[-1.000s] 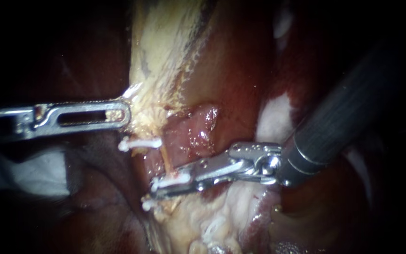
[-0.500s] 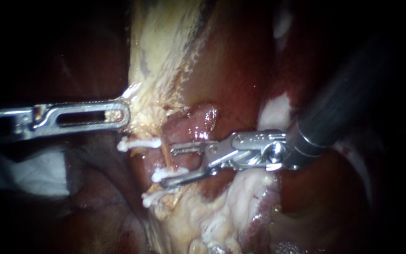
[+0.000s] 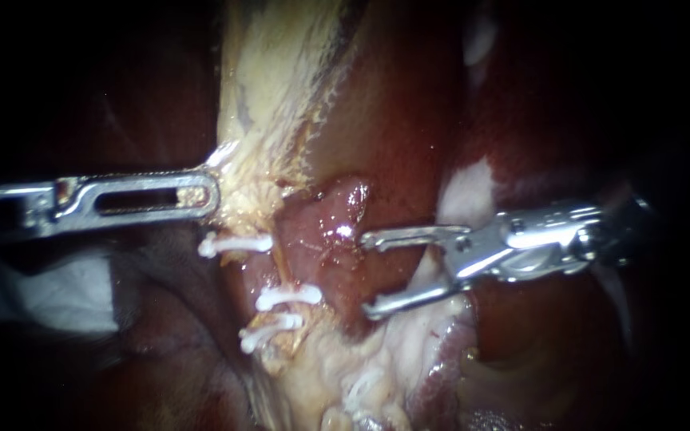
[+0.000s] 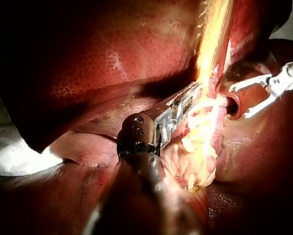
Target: Going back first clip right tube
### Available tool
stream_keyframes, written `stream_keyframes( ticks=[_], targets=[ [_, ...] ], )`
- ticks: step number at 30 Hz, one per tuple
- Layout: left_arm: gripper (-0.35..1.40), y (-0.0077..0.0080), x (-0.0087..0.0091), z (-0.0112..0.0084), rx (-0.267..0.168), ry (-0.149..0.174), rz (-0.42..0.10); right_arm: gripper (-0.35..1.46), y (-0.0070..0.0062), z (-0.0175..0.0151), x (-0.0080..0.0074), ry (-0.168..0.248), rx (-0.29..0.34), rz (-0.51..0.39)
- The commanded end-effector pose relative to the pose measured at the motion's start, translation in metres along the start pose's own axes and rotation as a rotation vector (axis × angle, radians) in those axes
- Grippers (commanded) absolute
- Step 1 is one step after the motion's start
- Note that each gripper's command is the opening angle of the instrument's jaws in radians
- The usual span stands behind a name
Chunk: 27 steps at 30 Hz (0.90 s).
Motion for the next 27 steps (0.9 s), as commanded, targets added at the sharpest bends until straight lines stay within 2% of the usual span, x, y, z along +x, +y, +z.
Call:
stream_keyframes(
  ticks=[1, 6, 11, 14, 18, 23, 27],
  targets=[
    [-0.35, 0.0001, 0.0, 0.0001, 0.0, 0.0, 0.0, 0.6, 0.0, -0.0011, 0.0003, 0.005, -0.004, 0.001],
    [-0.35, 0.0002, 0.0, 0.0001, 0.0, 0.0, 0.0, 0.6, -0.0001, -0.0044, 0.0012, 0.01, -0.021, -0.008],
    [-0.35, 0.001, 0.0001, 0.0008, 0.002, 0.0, 0.003, 0.6, -0.0006, -0.0052, 0.0015, 0.021, -0.009, -0.005],
    [-0.35, 0.0021, 0.0006, 0.0019, 0.001, -0.006, 0.008, 0.6, -0.001, -0.005, 0.0018, 0.026, 0.004, -0.006],
    [-0.35, 0.0037, 0.0015, 0.0045, -0.019, -0.004, 0.018, 0.6, -0.0014, -0.0048, 0.002, 0.028, 0.015, -0.008],
    [-0.35, 0.0052, 0.0021, 0.0078, -0.029, 0.015, 0.026, 0.6, -0.0016, -0.0047, 0.0021, 0.028, 0.019, -0.008],
    [-0.35, 0.0057, 0.0025, 0.0097, -0.03, 0.027, 0.031, 0.6, -0.0017, -0.0047, 0.0021, 0.029, 0.022, -0.009]
  ],
)
